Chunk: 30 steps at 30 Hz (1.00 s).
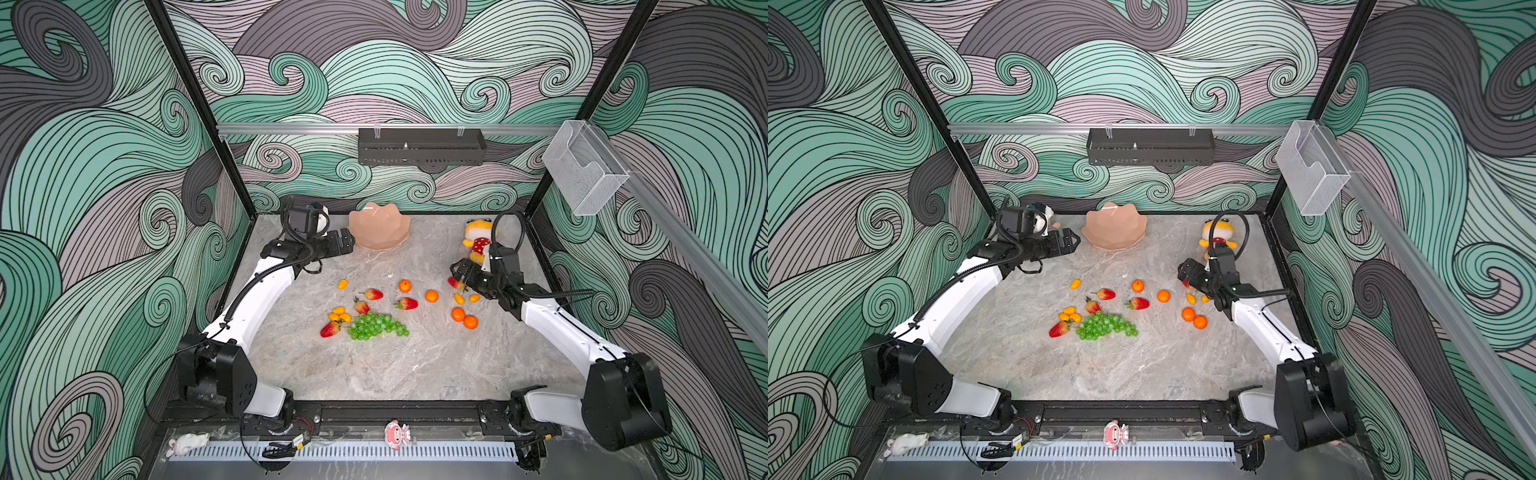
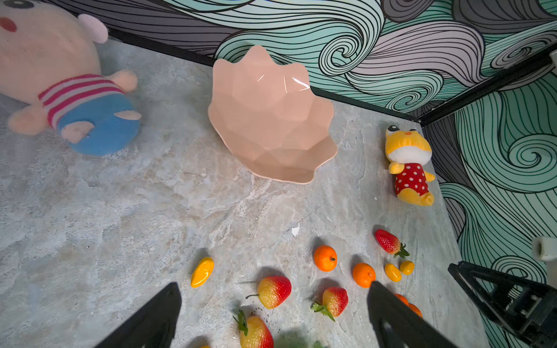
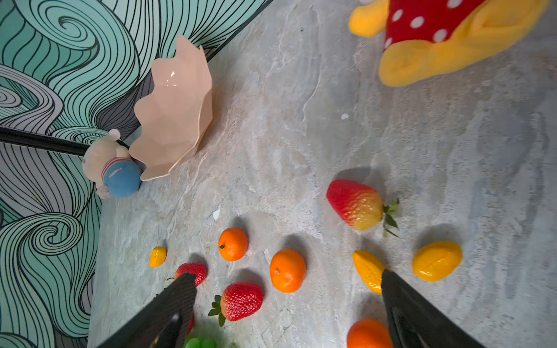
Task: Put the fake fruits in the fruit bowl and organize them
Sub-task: 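Reach the right gripper to the pink bowl rim while the left arm follows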
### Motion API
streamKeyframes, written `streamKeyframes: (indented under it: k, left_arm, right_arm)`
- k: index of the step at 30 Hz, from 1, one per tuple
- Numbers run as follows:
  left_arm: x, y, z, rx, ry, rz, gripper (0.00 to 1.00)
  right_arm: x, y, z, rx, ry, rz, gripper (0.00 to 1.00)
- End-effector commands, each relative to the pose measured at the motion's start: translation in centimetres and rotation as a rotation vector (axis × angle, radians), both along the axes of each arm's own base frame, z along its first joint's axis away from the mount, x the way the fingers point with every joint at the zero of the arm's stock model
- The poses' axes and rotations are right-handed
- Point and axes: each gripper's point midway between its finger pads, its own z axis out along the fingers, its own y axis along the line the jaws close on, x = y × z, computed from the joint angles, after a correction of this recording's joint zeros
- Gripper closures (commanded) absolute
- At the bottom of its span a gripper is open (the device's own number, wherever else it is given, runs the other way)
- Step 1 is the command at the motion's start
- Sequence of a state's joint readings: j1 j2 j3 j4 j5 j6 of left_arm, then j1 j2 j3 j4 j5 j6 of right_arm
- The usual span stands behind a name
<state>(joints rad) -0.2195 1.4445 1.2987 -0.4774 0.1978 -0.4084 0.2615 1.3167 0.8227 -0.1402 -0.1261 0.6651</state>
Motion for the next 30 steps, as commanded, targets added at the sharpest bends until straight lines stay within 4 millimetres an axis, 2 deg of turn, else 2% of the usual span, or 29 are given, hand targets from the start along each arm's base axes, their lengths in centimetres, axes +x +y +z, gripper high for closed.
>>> streamKeyframes:
  k: [1, 11, 16, 19, 26, 30]
  left_arm:
    - [1.2, 0.6, 0.9, -0.061, -0.033, 0.008, 0.01]
    - [1.5, 2.7, -0.3, -0.1, -0.029, 0.033, 0.02]
    - [2.1, 3.5, -0.5, -0.156, -0.015, 0.046, 0.01]
    - [2.4, 3.2, -0.7, -0.194, -0.01, 0.006, 0.01]
    - [2.6, 1.9, -0.8, -0.257, -0.003, -0.079, 0.01]
    - [2.5, 1.6, -0.6, -0.267, -0.01, -0.096, 0.01]
  right_arm:
    - [1.1, 1.9, 0.3, 0.003, 0.003, -0.018, 0.05]
    - [4.4, 8.9, -0.4, 0.022, 0.033, 0.072, 0.11]
    - [6.9, 12.2, -1.8, 0.048, 0.077, 0.115, 0.18]
    - [8.4, 13.9, -2.7, 0.058, 0.094, 0.133, 0.23]
    - [12.7, 16.3, -4.3, 0.068, 0.124, 0.123, 0.32]
    - [14.7, 16.5, -5.8, 0.038, 0.161, 0.079, 0.35]
